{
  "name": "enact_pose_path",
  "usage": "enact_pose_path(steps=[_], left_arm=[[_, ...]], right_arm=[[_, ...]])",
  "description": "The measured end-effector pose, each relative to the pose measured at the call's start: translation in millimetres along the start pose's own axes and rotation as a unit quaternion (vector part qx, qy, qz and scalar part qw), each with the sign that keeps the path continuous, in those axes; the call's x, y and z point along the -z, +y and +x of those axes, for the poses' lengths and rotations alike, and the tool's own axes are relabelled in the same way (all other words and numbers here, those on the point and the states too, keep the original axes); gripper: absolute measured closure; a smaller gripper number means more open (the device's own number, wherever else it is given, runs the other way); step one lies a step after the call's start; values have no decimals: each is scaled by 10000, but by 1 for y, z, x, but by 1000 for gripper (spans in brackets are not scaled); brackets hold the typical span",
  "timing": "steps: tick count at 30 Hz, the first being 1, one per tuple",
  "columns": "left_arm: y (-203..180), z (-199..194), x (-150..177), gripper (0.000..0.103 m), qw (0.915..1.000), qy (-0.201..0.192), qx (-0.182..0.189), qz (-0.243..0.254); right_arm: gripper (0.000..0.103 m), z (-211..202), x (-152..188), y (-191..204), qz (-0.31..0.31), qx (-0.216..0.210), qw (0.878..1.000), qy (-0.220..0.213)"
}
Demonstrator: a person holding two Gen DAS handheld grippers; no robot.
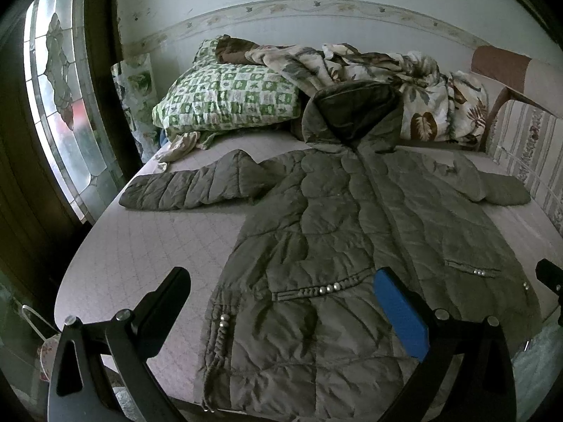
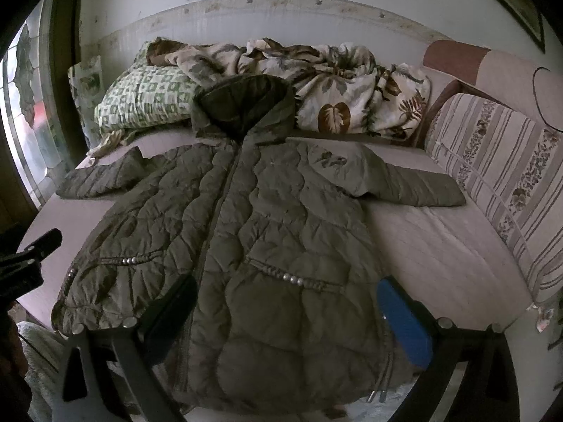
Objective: Fold large clothes
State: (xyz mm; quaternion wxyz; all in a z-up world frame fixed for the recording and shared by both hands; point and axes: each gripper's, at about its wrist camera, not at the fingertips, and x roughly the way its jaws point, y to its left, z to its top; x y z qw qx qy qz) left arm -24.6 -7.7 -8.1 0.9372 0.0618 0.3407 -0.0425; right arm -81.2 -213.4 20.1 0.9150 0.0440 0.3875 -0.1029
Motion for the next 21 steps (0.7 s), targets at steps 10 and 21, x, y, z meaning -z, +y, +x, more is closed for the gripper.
enact_pose_path(steps=[10,21], left_arm=[[16,13,0,0,9999,72,-55,-123],[53,31,10,0,9985,249,-208,-451]], right_arm=[[0,11,-3,12,-124,-11,9998,135],[0,24,-8,34,-352,-96,9991,234]])
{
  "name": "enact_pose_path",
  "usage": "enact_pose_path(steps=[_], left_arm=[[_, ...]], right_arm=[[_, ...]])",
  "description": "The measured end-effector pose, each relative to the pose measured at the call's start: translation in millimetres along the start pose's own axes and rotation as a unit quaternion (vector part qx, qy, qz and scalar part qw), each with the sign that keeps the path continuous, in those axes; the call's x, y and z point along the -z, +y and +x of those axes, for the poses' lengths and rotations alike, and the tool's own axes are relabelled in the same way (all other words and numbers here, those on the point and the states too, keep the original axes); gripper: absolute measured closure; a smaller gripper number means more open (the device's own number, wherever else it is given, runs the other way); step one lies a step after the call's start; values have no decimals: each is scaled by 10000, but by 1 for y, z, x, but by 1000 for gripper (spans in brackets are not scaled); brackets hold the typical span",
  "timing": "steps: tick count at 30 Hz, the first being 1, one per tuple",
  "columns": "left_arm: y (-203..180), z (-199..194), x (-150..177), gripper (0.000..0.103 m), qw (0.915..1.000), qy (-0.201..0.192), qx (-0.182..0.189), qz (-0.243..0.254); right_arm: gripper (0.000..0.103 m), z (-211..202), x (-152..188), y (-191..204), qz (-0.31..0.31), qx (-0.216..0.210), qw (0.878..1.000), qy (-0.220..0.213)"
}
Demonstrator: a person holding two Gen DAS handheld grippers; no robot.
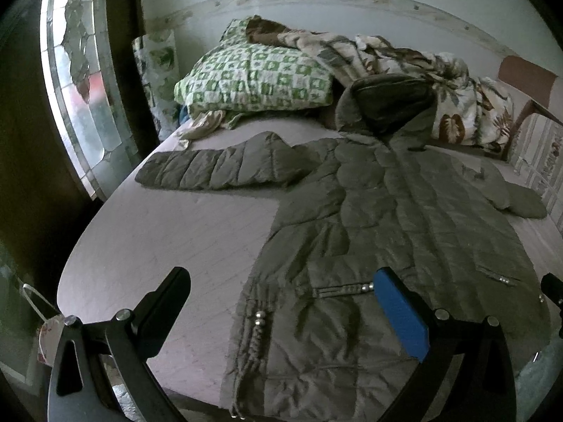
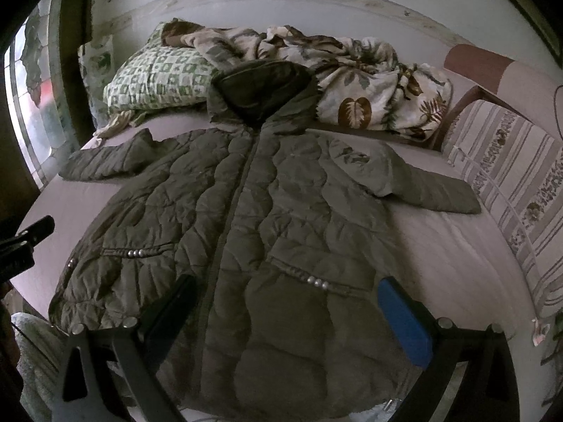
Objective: Fold large clothes
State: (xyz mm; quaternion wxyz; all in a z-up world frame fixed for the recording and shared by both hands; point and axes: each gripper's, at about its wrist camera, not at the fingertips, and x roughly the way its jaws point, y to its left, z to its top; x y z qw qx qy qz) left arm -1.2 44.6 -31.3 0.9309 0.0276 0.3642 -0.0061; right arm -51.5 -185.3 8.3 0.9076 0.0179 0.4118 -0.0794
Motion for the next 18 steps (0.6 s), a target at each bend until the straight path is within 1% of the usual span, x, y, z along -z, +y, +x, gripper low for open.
enact_pose_path(steps=[8,13,18], left_arm=[[31,19,2,0,9987,242,-38,-451],[33,20,7,0,9988,206,-149,-415],[30,20,5,0,9991,171,-134,-361]], right_arm=[[0,12,-4,12,-106,-51,9999,94],[0,17,-5,15,-133,-73,9998,134],[0,19,-6,15,-116,-61,9998,160]])
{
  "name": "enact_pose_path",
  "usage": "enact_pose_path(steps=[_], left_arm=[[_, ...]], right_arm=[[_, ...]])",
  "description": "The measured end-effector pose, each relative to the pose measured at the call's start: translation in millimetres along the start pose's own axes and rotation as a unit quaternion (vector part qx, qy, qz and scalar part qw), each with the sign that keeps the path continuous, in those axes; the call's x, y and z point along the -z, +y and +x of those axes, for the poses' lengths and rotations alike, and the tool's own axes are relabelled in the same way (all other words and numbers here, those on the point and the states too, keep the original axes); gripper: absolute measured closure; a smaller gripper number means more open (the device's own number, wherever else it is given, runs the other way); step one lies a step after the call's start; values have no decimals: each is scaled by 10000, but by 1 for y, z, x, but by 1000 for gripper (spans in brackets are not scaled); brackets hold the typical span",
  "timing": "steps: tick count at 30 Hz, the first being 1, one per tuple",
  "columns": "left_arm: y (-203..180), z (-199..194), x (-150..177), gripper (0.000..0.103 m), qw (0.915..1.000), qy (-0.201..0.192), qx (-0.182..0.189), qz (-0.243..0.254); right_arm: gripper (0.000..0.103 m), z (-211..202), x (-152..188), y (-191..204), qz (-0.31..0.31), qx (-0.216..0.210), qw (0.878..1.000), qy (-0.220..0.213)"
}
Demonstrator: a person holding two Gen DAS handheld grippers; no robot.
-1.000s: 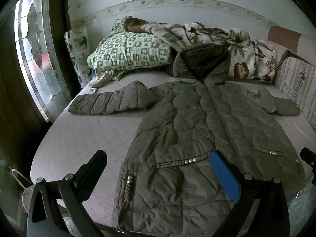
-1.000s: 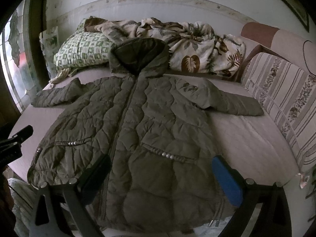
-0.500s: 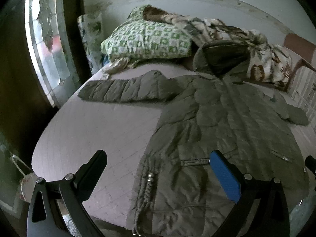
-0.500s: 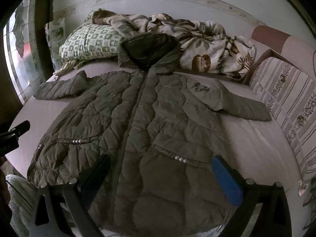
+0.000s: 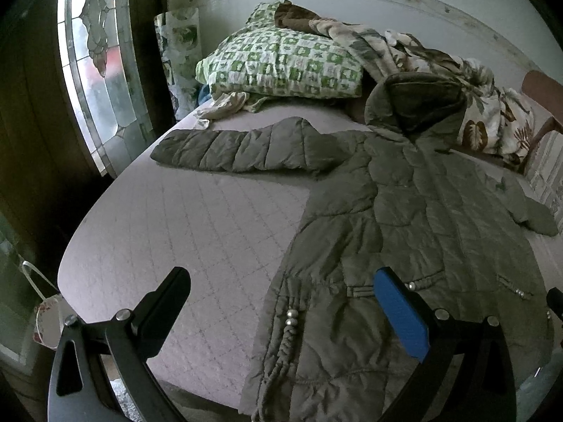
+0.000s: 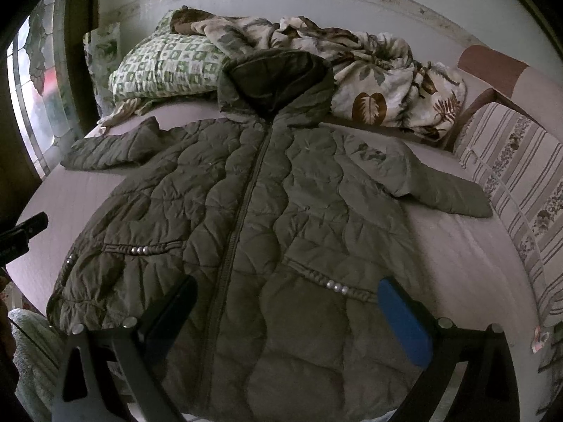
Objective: Fold large clothes
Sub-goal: 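Move the left tool toward the cuff of the sleeve nearest it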
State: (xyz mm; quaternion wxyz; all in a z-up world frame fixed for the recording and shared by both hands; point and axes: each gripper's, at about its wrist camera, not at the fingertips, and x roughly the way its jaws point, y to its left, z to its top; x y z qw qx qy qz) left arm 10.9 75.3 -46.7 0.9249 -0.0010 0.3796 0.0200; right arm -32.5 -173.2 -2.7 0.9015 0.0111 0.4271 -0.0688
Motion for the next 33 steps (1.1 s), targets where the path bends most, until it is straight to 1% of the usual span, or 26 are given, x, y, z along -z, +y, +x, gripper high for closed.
enact_pose_path(steps=[8,14,19,23,29,33], left_arm=[[-5,-1,-6,0,9999,-50,-2,106],[6,4,-14,0,9999,-74,-73,27],[22,9,-20,0,9997,-85,-229,-51],[43,15,-24,0,9990,-75,-389,-184],[78,24,-34,0,9973,-79,-619,-381],[96,35,-44,0,9963,-57,-773,-367]], right_arm=[[0,4,-2,-4,52,62,9999,68],[0,9,-8,-2,49,86,9999,79],[0,13,-17,9,-50,56,10000,57],[0,16,-25,22,-180,0,9998,34],[0,24,-39,47,-405,-178,9990,11],[0,31,-50,68,-600,-308,9977,-24]])
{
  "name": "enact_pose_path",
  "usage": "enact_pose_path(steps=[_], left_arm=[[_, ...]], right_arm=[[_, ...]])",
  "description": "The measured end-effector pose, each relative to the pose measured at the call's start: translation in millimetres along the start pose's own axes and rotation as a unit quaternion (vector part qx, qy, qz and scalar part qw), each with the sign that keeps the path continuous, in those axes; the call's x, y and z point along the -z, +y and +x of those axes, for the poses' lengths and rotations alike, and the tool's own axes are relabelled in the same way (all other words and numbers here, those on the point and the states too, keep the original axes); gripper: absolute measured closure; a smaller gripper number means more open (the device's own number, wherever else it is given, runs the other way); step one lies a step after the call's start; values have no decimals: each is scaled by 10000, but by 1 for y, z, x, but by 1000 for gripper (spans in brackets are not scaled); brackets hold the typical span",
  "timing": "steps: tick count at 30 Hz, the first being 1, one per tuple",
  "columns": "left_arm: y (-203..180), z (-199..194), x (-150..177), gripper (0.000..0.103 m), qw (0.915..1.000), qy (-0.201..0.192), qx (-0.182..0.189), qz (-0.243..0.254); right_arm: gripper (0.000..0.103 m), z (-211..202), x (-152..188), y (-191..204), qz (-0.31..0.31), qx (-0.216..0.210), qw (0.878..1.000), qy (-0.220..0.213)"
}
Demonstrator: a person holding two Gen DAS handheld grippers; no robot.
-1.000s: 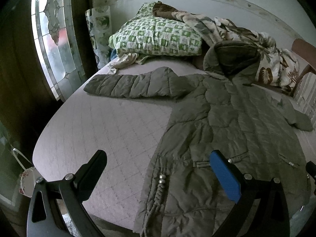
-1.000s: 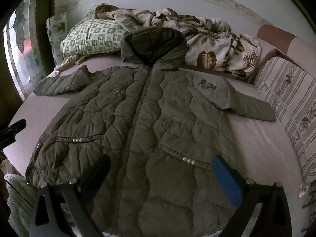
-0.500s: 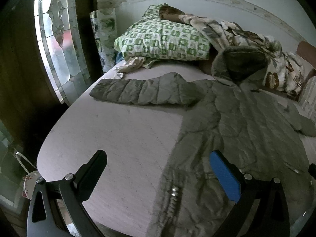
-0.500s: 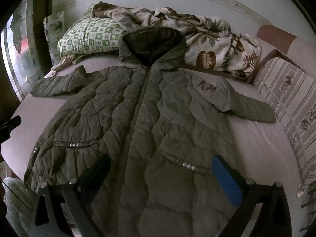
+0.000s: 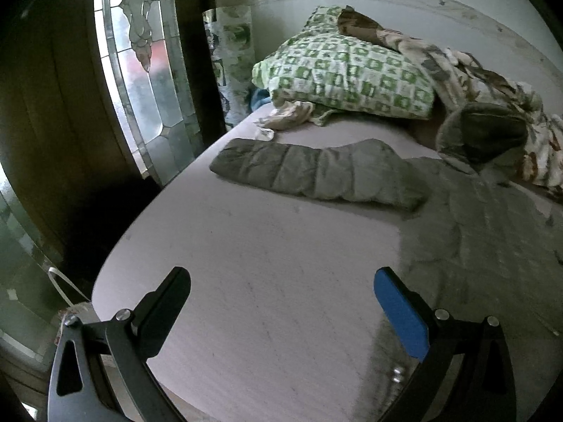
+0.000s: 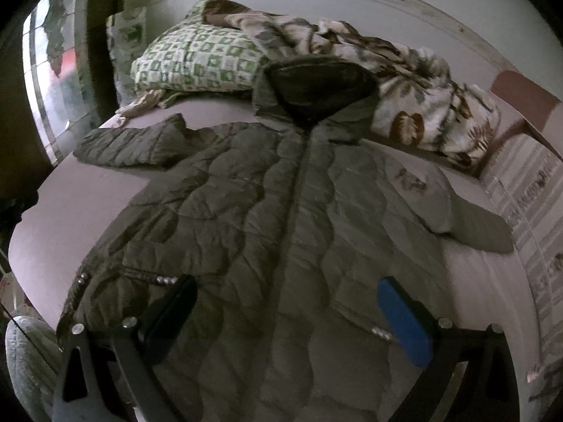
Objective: Fold large clothes
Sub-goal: 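Move the left tool toward the cuff of the sleeve nearest it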
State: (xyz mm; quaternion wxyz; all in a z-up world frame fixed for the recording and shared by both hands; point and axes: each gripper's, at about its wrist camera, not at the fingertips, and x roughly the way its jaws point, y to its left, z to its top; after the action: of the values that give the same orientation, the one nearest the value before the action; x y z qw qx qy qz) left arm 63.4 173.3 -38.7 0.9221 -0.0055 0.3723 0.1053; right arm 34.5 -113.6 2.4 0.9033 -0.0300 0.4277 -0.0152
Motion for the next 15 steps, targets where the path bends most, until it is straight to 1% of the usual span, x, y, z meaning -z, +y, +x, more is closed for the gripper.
enact_pose_path(steps=[9,12,15], left_arm=[[25,44,-25,0,9996,214,-205,34],[34,65,-31,0,9991,378,-194,-7],[45,91,-36,0,9978,630,-139,-134]], right_arm=[[0,32,-32,44,-456,-347,9984,20],[0,45,-42,58,-612,-453,9971,38],[0,59,-51,71,-755,-567,9955,81]])
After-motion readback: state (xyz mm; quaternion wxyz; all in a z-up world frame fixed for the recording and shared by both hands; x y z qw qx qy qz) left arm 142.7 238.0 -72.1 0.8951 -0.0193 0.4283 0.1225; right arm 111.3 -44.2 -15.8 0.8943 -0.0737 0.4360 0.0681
